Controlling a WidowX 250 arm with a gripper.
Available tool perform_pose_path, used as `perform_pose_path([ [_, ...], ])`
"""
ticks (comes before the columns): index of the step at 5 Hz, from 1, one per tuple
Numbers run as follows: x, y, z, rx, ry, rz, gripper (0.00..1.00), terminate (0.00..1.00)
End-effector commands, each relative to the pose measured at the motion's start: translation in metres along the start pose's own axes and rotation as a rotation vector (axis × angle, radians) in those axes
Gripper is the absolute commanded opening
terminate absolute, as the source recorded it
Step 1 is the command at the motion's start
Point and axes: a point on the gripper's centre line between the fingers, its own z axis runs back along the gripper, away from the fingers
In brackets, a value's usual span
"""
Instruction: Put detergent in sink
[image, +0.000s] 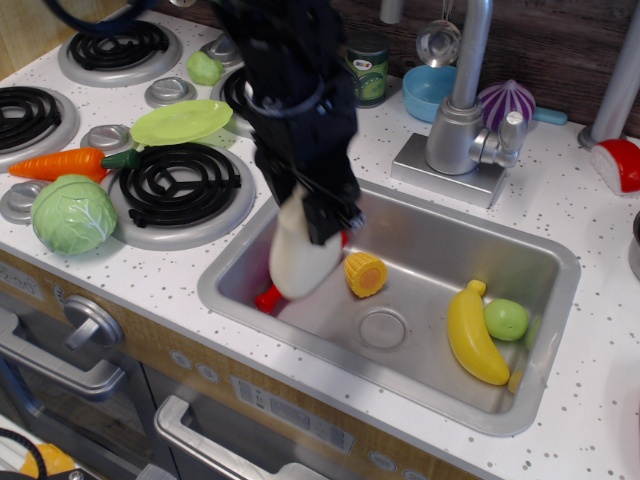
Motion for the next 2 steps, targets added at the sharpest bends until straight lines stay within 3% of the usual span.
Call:
perform_pose_path([
  [1,0.014,-0.003,-0.012,-0.026,-0.03,-0.086,0.0,0.0],
  [2,0.014,-0.002,-0.023,-0.01,-0.105,-0.159,0.0,0.0],
])
